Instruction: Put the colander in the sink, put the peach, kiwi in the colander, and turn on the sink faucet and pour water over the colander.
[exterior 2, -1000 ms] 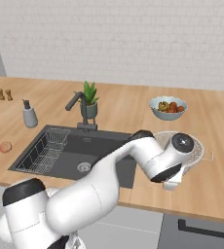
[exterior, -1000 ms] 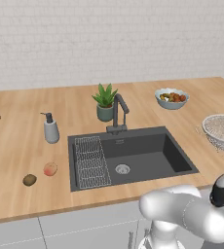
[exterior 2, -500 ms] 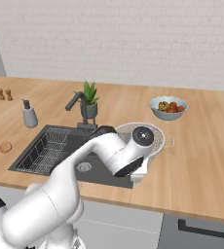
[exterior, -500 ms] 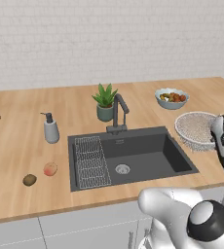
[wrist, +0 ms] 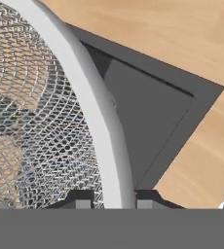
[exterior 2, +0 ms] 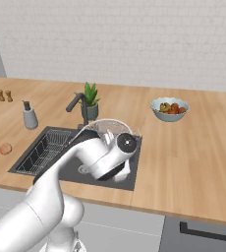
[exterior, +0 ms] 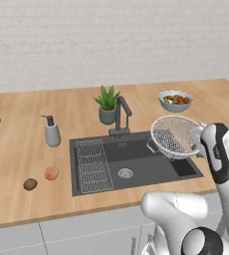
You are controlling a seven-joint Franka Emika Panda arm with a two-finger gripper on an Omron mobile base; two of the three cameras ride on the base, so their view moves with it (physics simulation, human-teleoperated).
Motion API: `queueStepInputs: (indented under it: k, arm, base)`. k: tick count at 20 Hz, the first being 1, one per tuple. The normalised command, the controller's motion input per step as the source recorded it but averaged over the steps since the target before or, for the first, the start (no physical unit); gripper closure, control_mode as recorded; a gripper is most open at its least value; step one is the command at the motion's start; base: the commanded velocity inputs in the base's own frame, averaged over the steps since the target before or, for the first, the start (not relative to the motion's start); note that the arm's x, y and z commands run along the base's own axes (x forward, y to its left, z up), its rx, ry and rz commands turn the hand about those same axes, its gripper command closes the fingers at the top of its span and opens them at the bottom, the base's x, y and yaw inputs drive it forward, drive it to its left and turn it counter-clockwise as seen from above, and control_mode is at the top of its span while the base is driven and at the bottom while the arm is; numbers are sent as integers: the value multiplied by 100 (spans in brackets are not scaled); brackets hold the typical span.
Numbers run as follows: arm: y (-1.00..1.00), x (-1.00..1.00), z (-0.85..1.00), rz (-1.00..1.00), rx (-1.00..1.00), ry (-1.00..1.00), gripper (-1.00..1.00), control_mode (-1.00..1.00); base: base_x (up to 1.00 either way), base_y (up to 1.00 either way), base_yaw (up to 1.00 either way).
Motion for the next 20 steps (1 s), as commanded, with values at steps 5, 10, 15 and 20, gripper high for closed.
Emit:
queueStepInputs:
  k: [5, 10, 15, 20]
  arm:
    - [70, 42, 0, 29, 0, 4, 100, -100]
    - [64, 52, -6, 26, 0, 7, 100, -100]
    - [17, 45, -44, 20, 0, 4, 100, -100]
    - [-11, 24, -31, 10, 0, 4, 100, -100]
  base:
    - [0, 0, 0]
    - [0, 0, 0]
    - [0, 0, 0]
    - [0, 0, 0]
